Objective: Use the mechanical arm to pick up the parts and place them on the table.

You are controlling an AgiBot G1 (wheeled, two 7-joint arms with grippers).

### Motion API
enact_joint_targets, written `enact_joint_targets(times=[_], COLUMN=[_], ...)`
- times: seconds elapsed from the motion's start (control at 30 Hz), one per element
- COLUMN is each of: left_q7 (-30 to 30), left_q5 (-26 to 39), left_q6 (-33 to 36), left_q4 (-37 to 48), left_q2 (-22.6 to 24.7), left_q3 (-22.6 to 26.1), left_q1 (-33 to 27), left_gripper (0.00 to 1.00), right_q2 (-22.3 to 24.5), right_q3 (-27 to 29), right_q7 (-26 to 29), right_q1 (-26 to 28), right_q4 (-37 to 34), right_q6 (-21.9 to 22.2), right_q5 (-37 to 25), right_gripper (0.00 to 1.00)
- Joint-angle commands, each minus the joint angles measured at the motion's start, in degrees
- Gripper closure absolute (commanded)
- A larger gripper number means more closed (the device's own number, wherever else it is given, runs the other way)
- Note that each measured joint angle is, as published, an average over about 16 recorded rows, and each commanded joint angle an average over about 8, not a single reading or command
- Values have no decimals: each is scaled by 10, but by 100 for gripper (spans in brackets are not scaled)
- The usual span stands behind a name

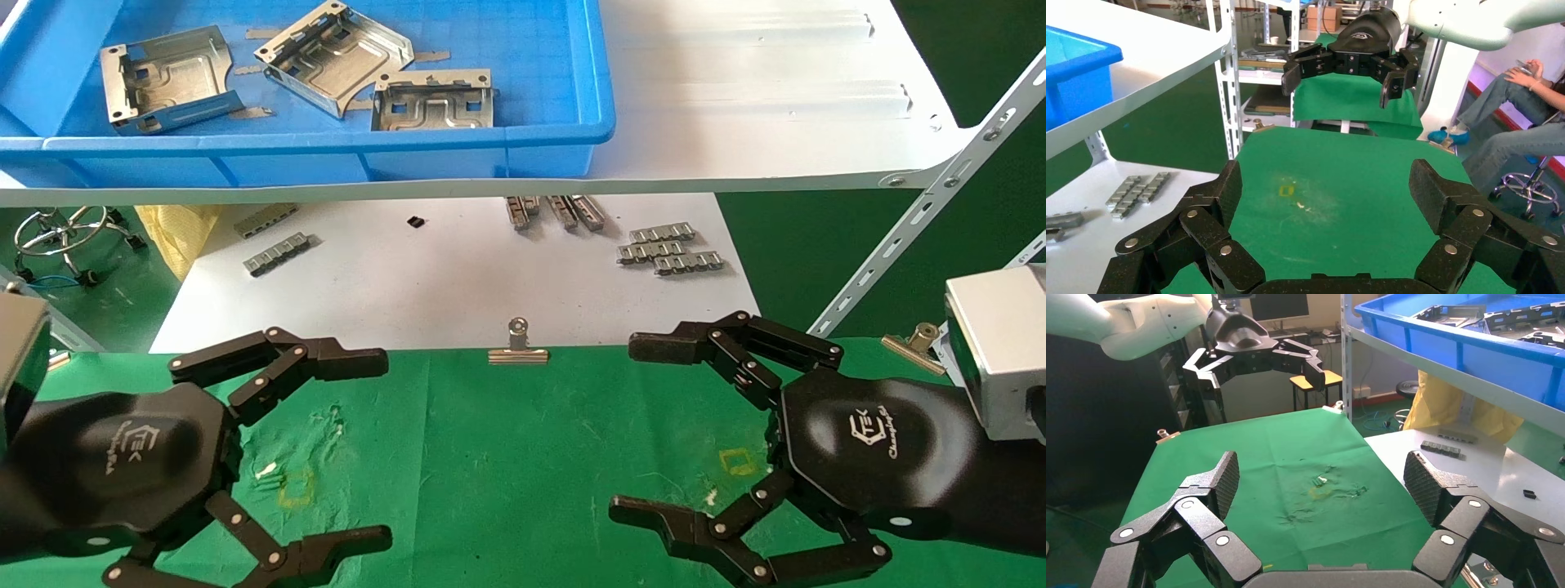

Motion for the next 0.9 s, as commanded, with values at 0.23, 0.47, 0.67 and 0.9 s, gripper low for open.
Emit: enact_joint_targets(times=[0.23,0.47,0.67,0.9], left_q7=[0,0,0,0], left_q5=[0,0,0,0], left_q6=[0,0,0,0], left_q4=[0,0,0,0], left_q2=[0,0,0,0], left_q3=[0,0,0,0], left_q1=[0,0,0,0], left_gripper=[0,0,0,0], right_q2=[0,0,0,0], right_q3=[0,0,0,0], right_q7=[0,0,0,0], right_q1=[0,0,0,0], right_q4=[0,0,0,0], right_q6=[0,0,0,0], right_q5=[0,0,0,0], right_gripper=[100,100,100,100])
